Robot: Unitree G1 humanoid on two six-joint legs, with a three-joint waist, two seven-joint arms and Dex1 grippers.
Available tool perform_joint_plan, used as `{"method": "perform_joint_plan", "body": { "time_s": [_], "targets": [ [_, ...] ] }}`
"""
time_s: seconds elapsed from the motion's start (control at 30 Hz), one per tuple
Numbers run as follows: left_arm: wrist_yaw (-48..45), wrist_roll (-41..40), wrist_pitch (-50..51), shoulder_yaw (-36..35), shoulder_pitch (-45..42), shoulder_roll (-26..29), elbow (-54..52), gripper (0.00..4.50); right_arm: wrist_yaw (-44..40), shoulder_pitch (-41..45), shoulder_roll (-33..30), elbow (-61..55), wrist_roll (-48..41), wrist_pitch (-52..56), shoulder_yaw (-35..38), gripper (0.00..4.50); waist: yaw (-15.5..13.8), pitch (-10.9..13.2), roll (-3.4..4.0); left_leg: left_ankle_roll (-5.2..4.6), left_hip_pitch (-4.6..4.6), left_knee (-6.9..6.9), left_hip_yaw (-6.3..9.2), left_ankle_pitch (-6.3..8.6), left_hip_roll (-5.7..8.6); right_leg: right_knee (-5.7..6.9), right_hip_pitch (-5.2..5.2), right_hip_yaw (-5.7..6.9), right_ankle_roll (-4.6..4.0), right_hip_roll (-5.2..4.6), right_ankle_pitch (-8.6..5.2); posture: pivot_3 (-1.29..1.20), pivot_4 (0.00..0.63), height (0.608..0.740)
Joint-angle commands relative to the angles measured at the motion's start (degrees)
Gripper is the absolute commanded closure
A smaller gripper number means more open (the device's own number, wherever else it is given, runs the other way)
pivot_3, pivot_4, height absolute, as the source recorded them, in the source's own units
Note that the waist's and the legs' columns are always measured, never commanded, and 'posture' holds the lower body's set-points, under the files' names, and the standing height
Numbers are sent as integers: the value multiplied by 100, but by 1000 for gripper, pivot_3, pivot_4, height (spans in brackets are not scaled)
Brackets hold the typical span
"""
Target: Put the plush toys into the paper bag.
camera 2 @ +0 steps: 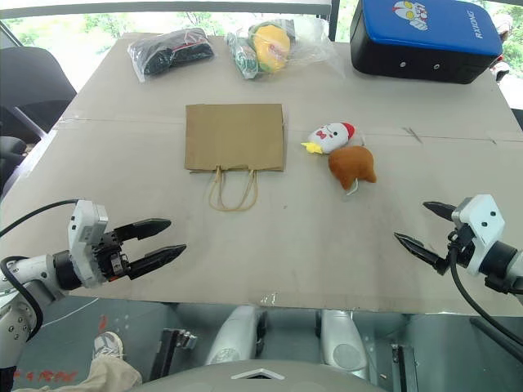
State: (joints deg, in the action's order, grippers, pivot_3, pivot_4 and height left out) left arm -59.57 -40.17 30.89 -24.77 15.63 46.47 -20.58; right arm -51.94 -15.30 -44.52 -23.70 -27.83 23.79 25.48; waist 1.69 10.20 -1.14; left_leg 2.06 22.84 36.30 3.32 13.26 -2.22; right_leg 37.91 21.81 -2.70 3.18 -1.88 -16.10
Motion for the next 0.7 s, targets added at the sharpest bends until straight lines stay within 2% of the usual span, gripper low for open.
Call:
{"method": "perform_joint_plan", "body": {
  "time_s": [0.03, 0.1, 0.2, 0.27, 0.37, 0.57, 0.7],
  "targets": [
    [214, 89, -179, -102, -362, -20, 88, 58, -53, 76, 182, 106, -66, -314, -44, 0, -2, 0, 0, 0, 0, 0, 0, 0, 0, 0, 0, 0, 0, 0, 0, 0, 150, 740],
    [556, 236, -217, 9, -904, -57, 292, 58, -51, 135, 485, 173, -94, -553, -268, 0, -53, -3, -7, 0, -1, 2, 7, 0, -2, 3, -1, 7, 1, 4, 0, 0, 150, 740],
    [766, 1017, -764, 308, -1572, 81, 1023, 58, -29, 176, 745, 74, -112, -697, -457, 0, -86, -3, 4, 0, -1, 5, 9, -1, -5, 5, -2, 7, 5, 11, 2, 0, 150, 740],
    [756, 1985, -1783, 770, -2064, 354, 1758, 58, 59, 178, 892, -111, -190, -683, -578, 0, -89, -4, 6, 0, -4, 3, -2, -1, 2, 5, -2, -4, 19, 4, 13, 0, 150, 740],
    [628, 2794, -2909, 1349, -2639, 499, 2584, 58, 197, 173, 970, -327, -136, -645, -737, 0, -78, -4, 6, 0, -1, 1, 1, 0, 1, 2, 0, -1, 19, 7, 13, 0, 150, 740],
    [550, 3817, -4656, 2404, -3805, 183, 3901, 58, 578, 196, 1046, -742, -114, -496, -941, 0, -116, -3, 5, 0, 5, 1, 5, -1, 1, 3, 1, 5, 21, 7, 14, 0, 150, 740],
    [688, 4020, -5424, 2625, -4178, -81, 4513, 58, 747, 142, 1056, -907, -159, -430, -910, 0, -75, -4, 1, 0, 5, 2, 2, -1, 1, 4, 1, 1, 22, 6, 14, 0, 150, 740]
  ]
}}
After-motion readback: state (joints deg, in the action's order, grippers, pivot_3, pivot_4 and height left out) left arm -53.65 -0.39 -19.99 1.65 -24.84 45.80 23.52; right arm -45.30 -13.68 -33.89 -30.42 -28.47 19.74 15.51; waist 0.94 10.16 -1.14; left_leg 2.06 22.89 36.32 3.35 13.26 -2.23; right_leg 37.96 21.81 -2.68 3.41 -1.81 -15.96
